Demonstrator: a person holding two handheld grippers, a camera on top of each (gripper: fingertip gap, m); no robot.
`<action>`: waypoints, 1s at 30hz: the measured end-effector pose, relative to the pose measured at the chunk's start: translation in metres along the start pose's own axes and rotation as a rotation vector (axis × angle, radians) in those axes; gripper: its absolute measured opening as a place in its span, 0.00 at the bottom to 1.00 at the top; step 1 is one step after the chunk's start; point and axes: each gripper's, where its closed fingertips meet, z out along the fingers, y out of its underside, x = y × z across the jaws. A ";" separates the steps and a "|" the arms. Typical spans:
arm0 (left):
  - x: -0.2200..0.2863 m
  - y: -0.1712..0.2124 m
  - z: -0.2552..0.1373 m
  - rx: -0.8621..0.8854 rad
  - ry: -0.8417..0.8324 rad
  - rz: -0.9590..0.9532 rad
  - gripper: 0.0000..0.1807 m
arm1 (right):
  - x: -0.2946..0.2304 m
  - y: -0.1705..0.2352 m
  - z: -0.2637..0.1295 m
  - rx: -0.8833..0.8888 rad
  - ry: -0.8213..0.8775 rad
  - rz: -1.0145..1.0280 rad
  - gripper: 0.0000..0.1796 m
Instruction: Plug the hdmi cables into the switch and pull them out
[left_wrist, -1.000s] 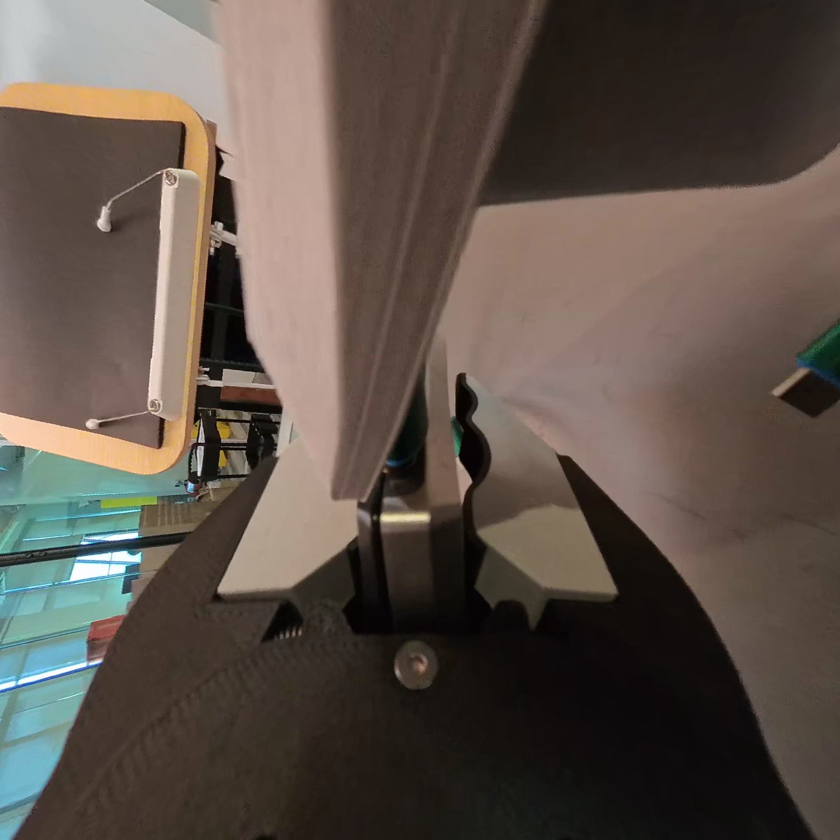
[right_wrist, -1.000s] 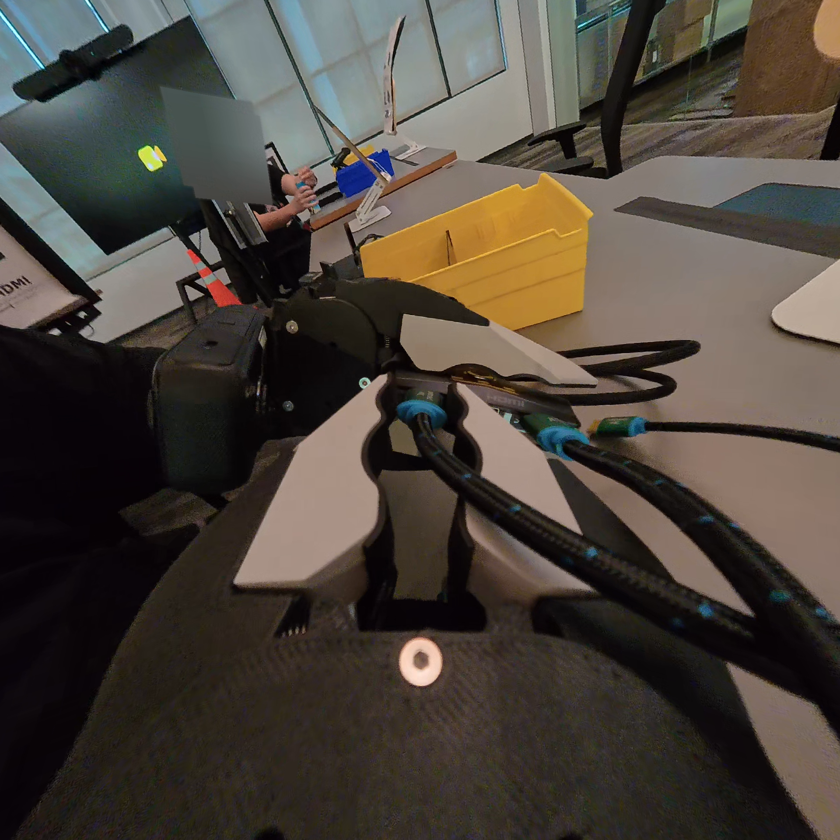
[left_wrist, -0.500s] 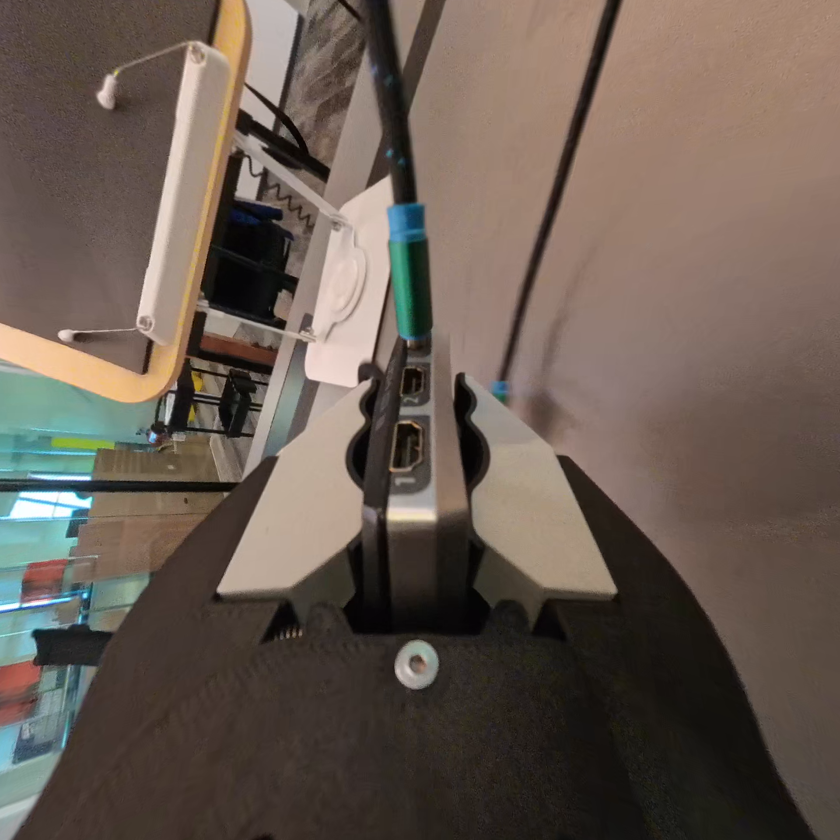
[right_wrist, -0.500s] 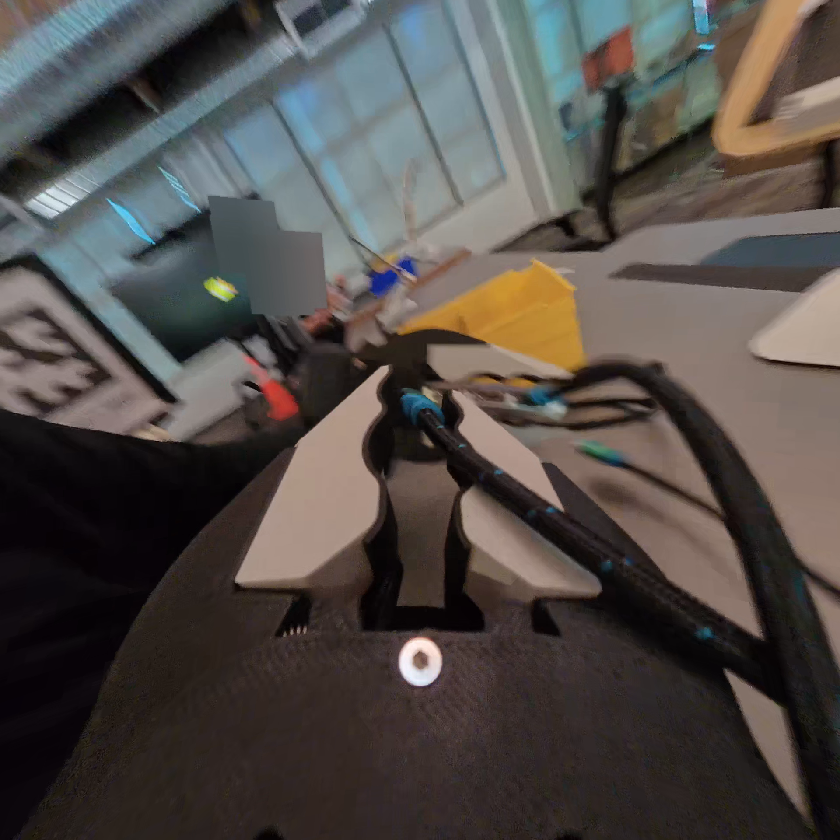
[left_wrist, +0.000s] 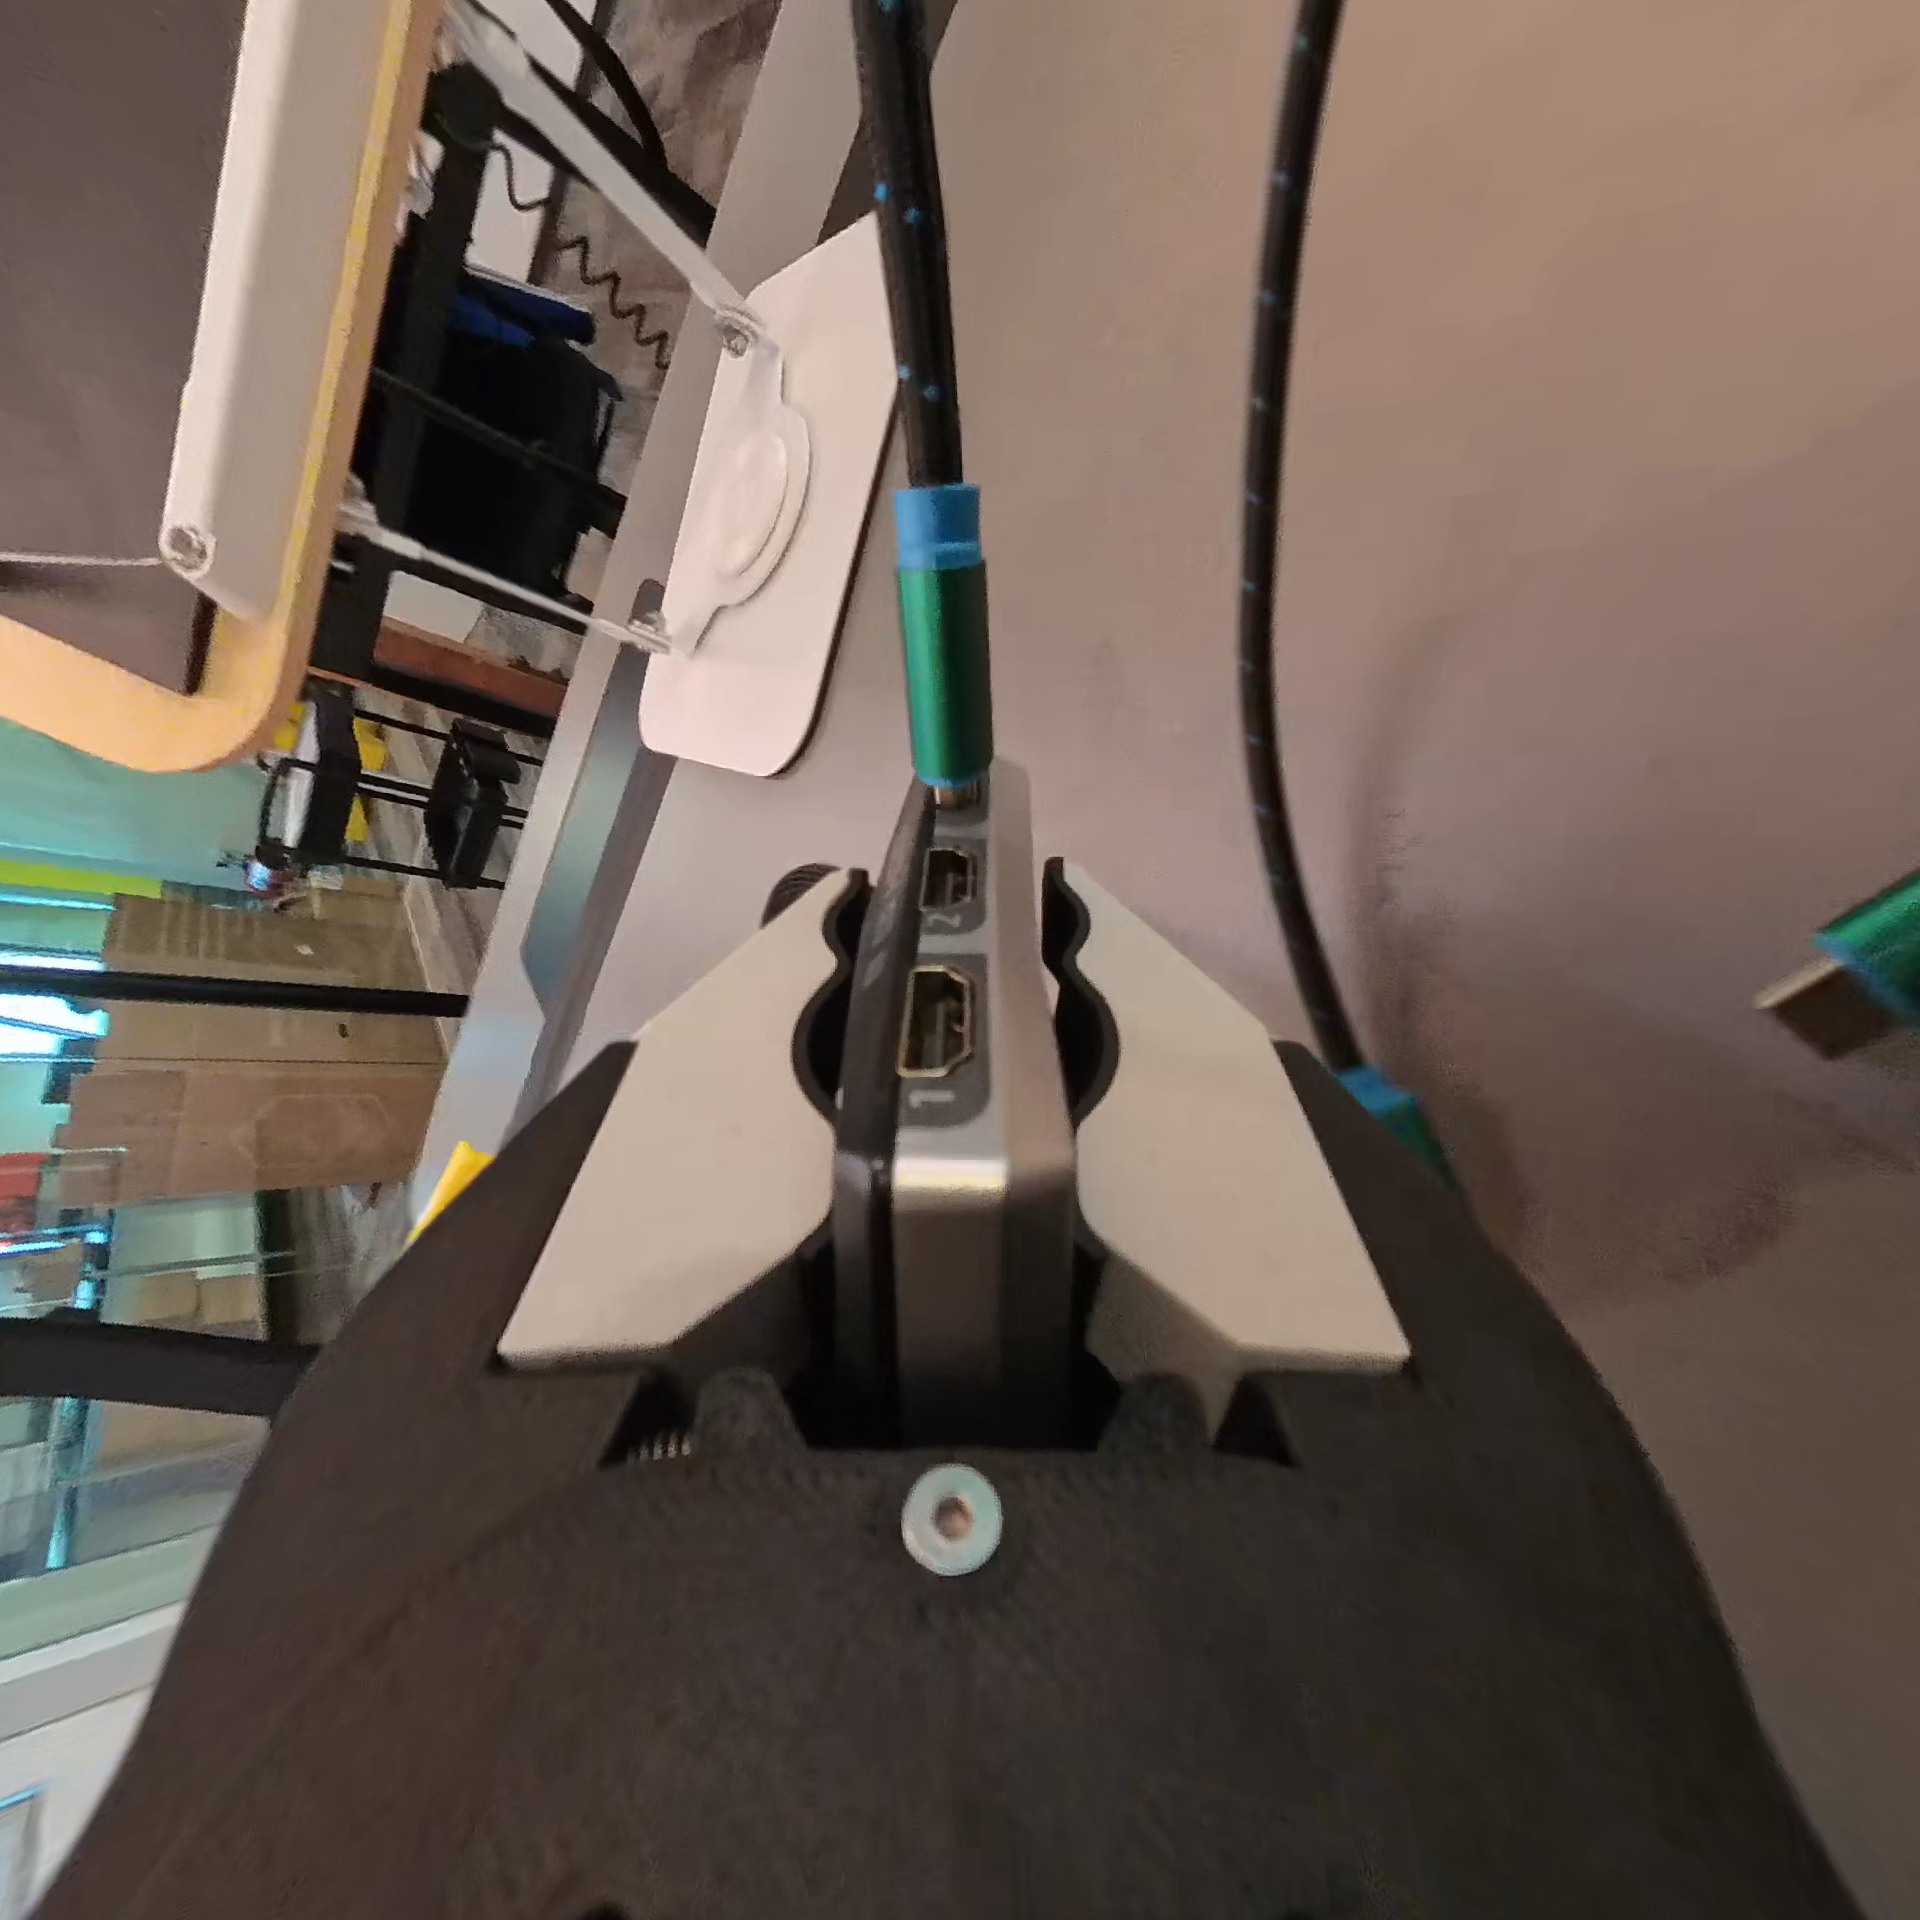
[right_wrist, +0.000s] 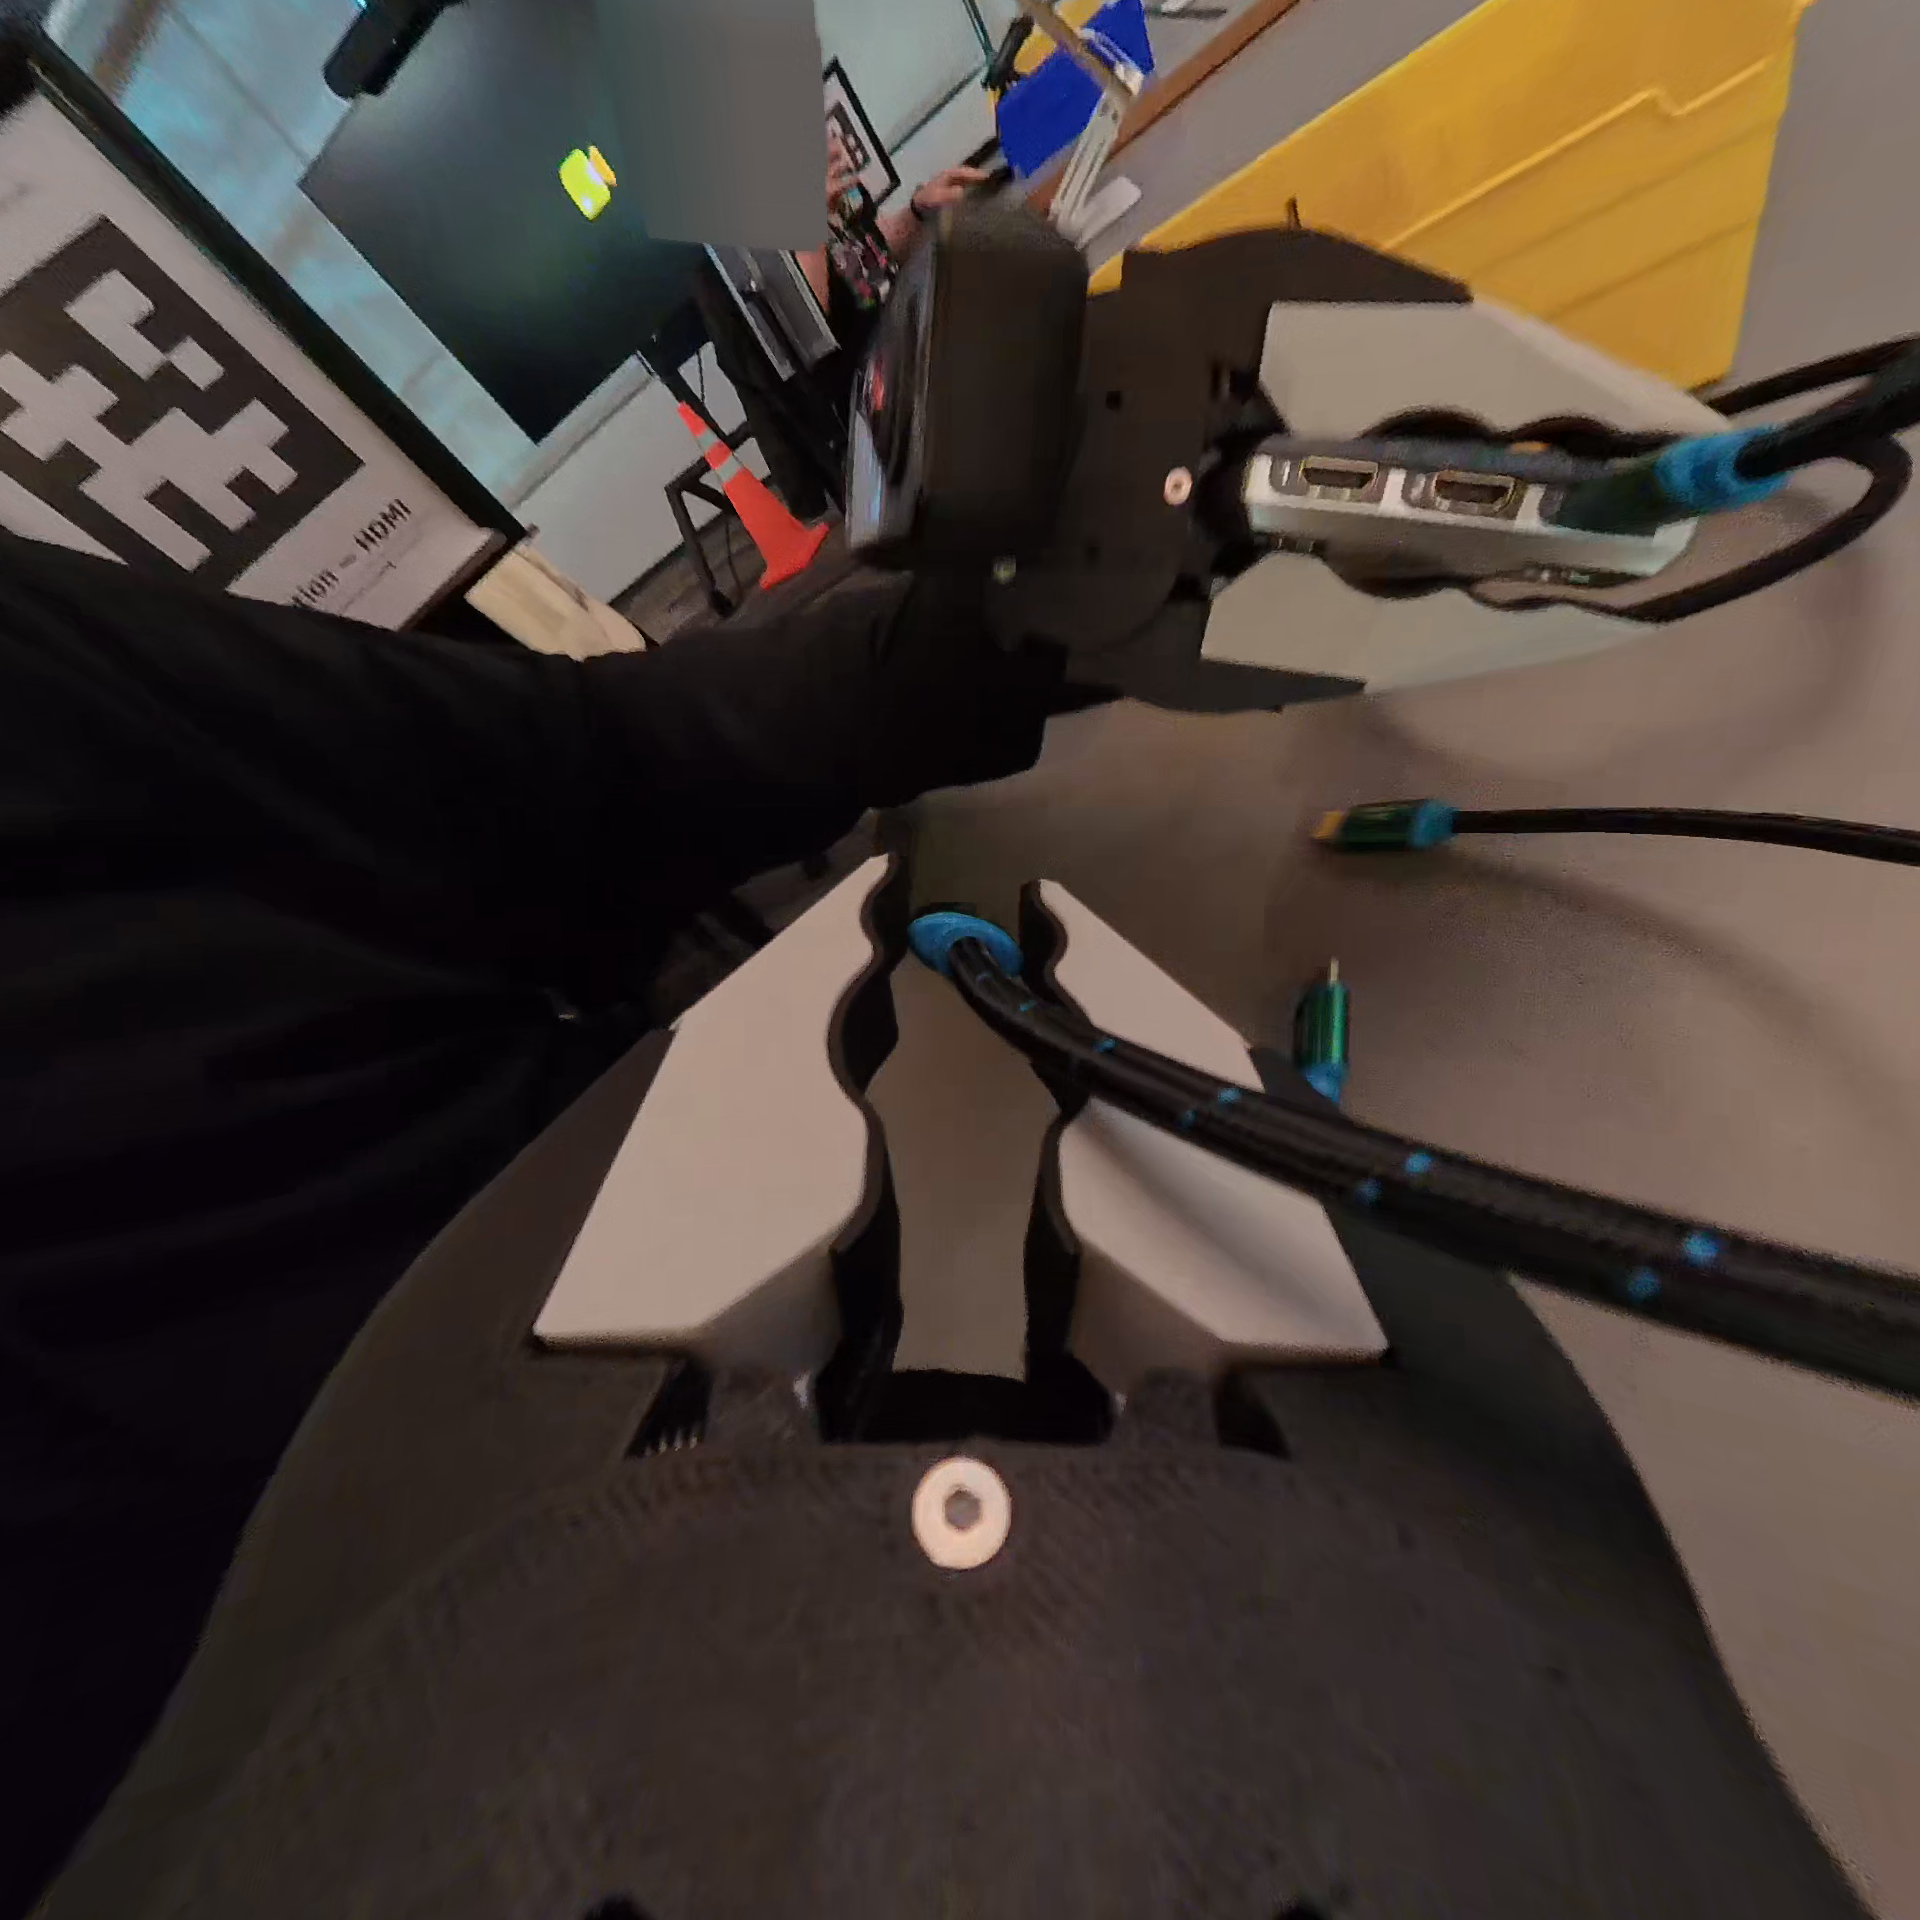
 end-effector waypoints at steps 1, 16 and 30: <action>-0.001 0.001 0.000 -0.001 0.013 -0.028 0.18 | 0.000 0.005 -0.001 -0.016 0.019 -0.009 0.10; -0.051 0.020 -0.005 0.021 0.141 -0.454 0.18 | -0.033 0.028 -0.035 -0.065 0.068 -0.077 0.10; -0.043 0.048 0.020 -0.109 0.252 -0.554 0.18 | -0.047 -0.017 -0.090 -0.015 0.277 -0.299 0.10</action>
